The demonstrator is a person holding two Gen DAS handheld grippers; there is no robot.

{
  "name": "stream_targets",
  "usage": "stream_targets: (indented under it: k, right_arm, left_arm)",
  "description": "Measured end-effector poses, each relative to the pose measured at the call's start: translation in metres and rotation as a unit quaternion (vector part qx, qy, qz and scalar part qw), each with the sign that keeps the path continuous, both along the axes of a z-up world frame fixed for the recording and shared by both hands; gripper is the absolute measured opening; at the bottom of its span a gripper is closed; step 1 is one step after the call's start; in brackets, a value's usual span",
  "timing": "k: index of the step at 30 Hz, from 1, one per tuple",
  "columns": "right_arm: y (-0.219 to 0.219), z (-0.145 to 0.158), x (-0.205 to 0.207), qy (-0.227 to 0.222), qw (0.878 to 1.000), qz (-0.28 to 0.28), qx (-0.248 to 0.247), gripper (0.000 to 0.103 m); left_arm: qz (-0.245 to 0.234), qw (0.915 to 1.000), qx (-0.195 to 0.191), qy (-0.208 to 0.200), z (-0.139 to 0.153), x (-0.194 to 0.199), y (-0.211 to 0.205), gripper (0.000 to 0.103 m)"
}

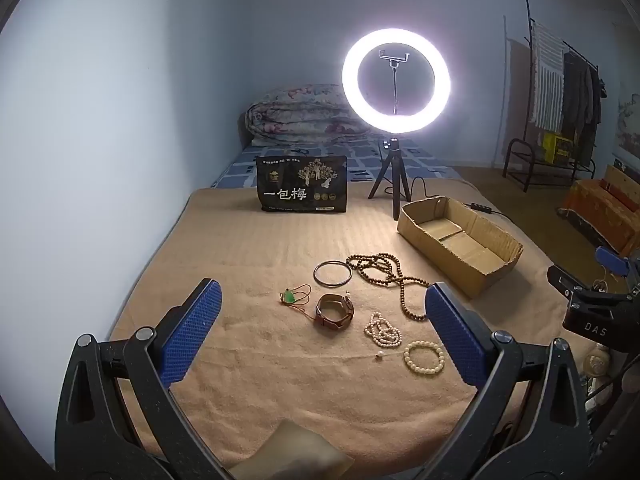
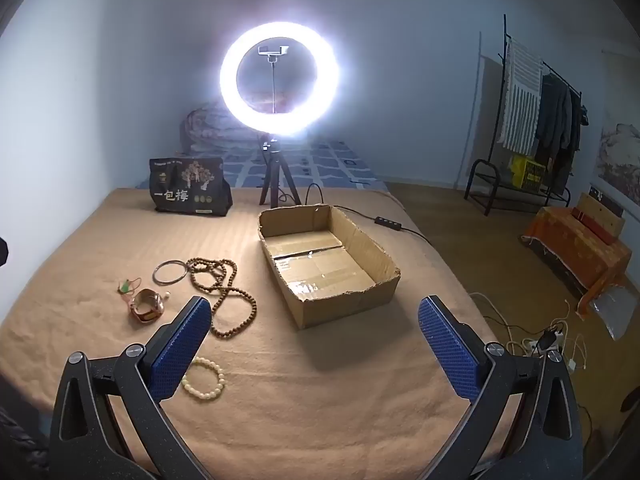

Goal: Organize jewelry

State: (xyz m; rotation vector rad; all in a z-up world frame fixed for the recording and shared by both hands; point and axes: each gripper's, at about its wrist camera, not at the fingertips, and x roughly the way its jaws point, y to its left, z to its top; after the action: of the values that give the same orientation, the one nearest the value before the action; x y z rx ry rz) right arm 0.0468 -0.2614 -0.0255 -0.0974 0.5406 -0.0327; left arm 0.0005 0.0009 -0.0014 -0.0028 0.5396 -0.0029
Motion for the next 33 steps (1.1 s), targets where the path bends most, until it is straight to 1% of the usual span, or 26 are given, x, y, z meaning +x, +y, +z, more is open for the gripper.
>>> stream_targets:
  k: [6, 23, 33]
  right_arm:
    - [-0.0004, 0.0009, 0.0003, -0.001, 1.000, 0.000, 0.000, 0.103]
    - [0.0017, -0.0001, 0.0000, 0.001, 1.000, -0.001, -0.005, 0.103]
    - [0.0018, -0.0006, 0.0008, 0.001, 1.000, -0.001, -0.006, 0.103]
  left_arm:
    - [0.002, 0.9999, 0.010, -0.004, 0.0003, -0.0002, -0.0022, 0.103]
    - [0.001, 0.9999, 0.009, -0.006, 0.0000, -0.0004, -0.0023, 0.103]
    - [-0.001, 1.0000, 0.007, -0.007, 0.0053, 0.0037, -0.0056, 0.103]
